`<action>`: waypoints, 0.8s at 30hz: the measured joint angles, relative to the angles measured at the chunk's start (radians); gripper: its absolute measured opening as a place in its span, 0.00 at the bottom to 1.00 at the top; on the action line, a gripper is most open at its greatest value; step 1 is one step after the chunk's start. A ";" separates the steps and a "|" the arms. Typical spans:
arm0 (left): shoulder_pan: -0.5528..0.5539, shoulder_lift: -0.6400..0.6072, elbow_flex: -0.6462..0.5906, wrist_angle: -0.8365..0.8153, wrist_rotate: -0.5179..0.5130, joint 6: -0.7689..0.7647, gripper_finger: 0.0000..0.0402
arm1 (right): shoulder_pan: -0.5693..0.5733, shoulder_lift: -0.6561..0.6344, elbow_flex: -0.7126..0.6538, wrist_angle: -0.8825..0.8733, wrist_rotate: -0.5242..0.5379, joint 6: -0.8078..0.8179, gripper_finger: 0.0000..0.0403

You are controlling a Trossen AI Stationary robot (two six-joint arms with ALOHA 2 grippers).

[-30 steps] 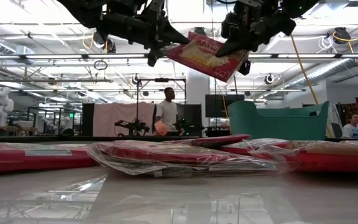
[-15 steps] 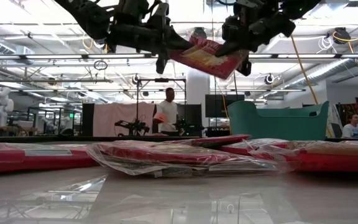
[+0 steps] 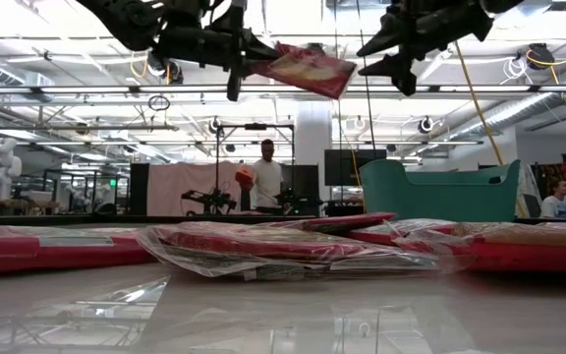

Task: Sort popcorn bags into baskets
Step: Put the red popcorn bag into the green bin

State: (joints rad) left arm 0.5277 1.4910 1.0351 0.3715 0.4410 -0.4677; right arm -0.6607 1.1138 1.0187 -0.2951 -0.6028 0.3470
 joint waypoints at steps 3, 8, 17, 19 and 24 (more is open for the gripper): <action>-0.002 0.000 -0.008 0.008 -0.001 -0.006 0.05 | -0.006 -0.005 0.000 0.000 0.046 -0.004 0.41; -0.043 0.013 -0.041 0.122 0.001 -0.007 0.06 | -0.006 -0.005 -0.001 0.045 0.087 -0.022 0.41; -0.070 0.013 -0.061 0.233 -0.061 -0.006 0.05 | -0.014 0.000 -0.001 0.161 0.051 -0.019 0.38; -0.069 0.012 -0.061 0.237 -0.077 0.003 0.06 | -0.014 0.001 -0.002 0.158 0.050 -0.020 0.35; -0.070 0.013 -0.061 0.233 -0.080 0.027 0.08 | -0.014 0.014 -0.002 0.204 0.051 -0.023 0.21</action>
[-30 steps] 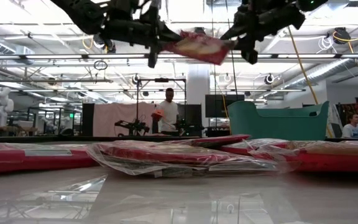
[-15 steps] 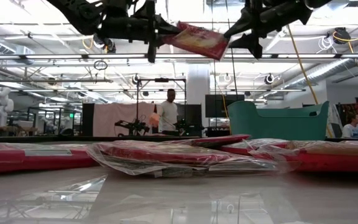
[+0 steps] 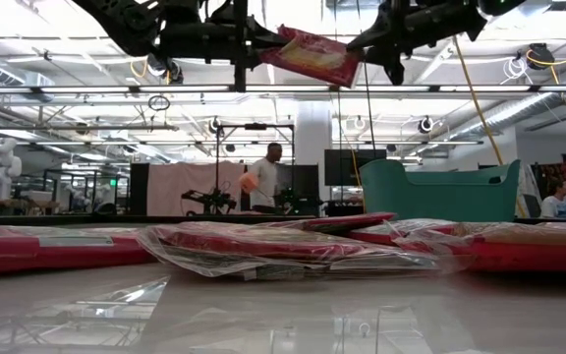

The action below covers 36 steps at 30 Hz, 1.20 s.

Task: Sort popcorn bags into baskets
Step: Put the red popcorn bag into the green bin

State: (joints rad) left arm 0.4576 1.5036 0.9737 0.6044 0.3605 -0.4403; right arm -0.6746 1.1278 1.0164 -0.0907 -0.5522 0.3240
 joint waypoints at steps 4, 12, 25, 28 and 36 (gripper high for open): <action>0.003 0.000 0.000 -0.001 -0.002 0.011 0.05 | 0.000 0.018 0.000 0.033 -0.001 0.004 0.06; 0.014 0.000 0.000 -0.010 -0.011 -0.011 0.16 | 0.003 0.020 0.000 0.033 -0.023 0.044 0.04; 0.054 0.000 0.000 -0.055 -0.060 -0.085 0.55 | -0.059 -0.063 0.058 -0.152 -0.095 0.053 0.01; 0.075 0.000 0.001 -0.071 -0.016 -0.124 0.59 | -0.082 -0.061 0.141 -0.300 -0.104 -0.015 0.01; 0.099 0.000 0.001 -0.158 0.014 -0.142 0.59 | -0.182 -0.003 0.377 -0.689 -0.102 -0.251 0.01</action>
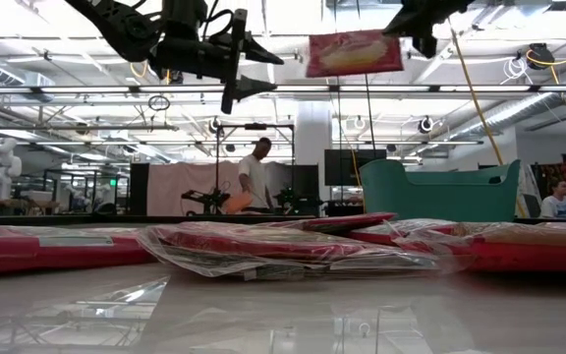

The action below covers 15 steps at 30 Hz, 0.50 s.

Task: Sort popcorn bags into baskets
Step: Put the red popcorn bag into the green bin

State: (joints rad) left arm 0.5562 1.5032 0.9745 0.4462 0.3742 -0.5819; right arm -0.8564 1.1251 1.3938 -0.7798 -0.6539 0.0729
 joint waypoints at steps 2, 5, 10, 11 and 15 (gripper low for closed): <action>0.000 0.000 0.000 -0.016 0.021 -0.003 0.57 | -0.026 0.018 0.045 -0.085 0.013 -0.060 0.01; -0.001 0.000 0.000 -0.050 0.044 -0.001 0.54 | -0.063 0.041 0.086 -0.185 0.056 -0.132 0.01; -0.015 0.000 0.000 -0.106 0.075 -0.009 0.49 | -0.133 0.078 0.090 -0.319 0.127 -0.178 0.01; -0.020 0.000 0.000 -0.114 0.084 -0.015 0.48 | -0.148 0.088 0.090 -0.343 0.147 -0.185 0.01; -0.046 0.000 0.000 -0.120 0.108 -0.040 0.44 | -0.206 0.126 0.090 -0.398 0.230 -0.198 0.01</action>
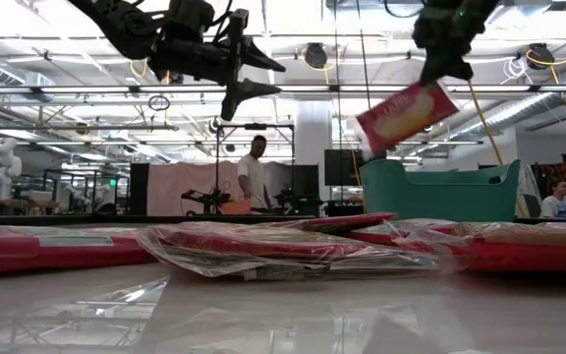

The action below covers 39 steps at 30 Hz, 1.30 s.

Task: Sort popcorn bags into baskets
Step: Put the red popcorn bag into the green bin

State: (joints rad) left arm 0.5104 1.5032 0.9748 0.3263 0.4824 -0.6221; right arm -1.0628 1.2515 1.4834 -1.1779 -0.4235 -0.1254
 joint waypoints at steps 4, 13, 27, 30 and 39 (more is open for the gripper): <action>-0.037 0.000 0.000 -0.003 0.000 -0.002 0.41 | -0.060 0.041 0.000 -0.047 0.011 -0.012 0.01; -0.107 0.000 0.000 -0.004 -0.022 -0.002 0.38 | -0.108 0.151 0.000 -0.083 0.057 -0.077 0.01; -0.155 0.000 0.000 -0.014 -0.038 -0.012 0.38 | -0.114 0.308 -0.002 -0.033 0.056 -0.094 0.03; -0.164 0.000 0.000 -0.018 -0.039 -0.012 0.38 | -0.125 0.315 -0.002 -0.006 0.056 -0.084 0.05; -0.168 0.000 0.000 -0.023 -0.053 -0.008 0.38 | -0.149 0.318 -0.002 0.020 0.062 -0.091 0.13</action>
State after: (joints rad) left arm 0.3424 1.5032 0.9749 0.3028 0.4290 -0.6304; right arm -1.2114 1.5696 1.4815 -1.1583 -0.3617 -0.2163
